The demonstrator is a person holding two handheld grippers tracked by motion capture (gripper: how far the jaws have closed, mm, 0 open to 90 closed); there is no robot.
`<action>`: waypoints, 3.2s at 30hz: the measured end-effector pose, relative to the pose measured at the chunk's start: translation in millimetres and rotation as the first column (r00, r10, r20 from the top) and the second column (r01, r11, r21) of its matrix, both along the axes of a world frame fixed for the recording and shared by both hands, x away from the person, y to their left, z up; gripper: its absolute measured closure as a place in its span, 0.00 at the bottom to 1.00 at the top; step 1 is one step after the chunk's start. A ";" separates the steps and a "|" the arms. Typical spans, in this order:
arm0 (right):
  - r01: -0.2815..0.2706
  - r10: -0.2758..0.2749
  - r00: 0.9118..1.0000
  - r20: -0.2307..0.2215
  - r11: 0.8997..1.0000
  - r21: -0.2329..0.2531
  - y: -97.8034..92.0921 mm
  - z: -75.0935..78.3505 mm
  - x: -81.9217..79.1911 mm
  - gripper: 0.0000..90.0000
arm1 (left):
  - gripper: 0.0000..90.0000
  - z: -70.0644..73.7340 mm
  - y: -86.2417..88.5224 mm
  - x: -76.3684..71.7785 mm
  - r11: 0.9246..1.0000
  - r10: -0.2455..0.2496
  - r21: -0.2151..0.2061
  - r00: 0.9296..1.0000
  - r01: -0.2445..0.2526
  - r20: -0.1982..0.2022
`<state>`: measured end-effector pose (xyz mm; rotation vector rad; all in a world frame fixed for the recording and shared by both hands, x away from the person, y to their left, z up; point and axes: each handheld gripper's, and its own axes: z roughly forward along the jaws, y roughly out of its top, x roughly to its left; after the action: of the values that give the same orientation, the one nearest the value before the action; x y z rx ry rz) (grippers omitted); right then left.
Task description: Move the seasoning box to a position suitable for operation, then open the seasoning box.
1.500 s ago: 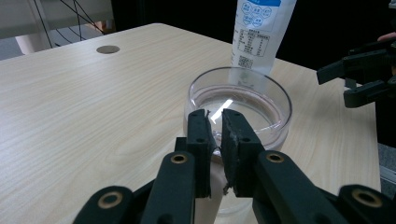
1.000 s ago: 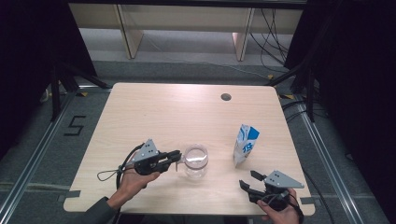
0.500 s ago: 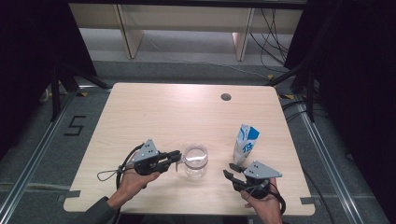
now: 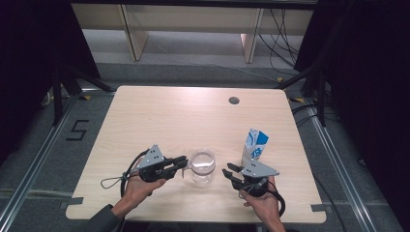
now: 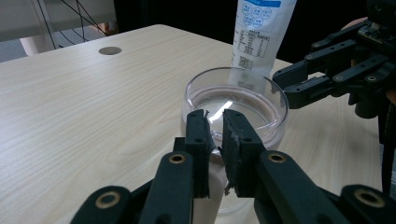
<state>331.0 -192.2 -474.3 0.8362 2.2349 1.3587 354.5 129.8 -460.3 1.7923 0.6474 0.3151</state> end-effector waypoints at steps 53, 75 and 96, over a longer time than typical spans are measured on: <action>-0.050 0.048 0.996 0.077 0.999 0.019 19.4 7.0 15.5 1.00 | 0.91 -6.4 3.7 -2.5 1.000 -0.009 0.006 0.999 0.009 0.033; -0.118 0.112 0.986 0.127 0.992 0.040 36.9 24.9 11.3 1.00 | 0.90 -8.0 3.9 -2.3 1.000 -0.012 -0.001 0.999 0.012 0.034; -0.125 0.118 0.981 0.154 0.992 0.034 46.0 34.3 7.1 1.00 | 0.49 -11.6 30.8 -10.4 0.999 0.028 -0.023 0.999 -0.029 -0.037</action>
<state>338.0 -146.2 -440.1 0.5966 2.1757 1.4783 344.1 160.6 -471.9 1.7712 0.7005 0.2938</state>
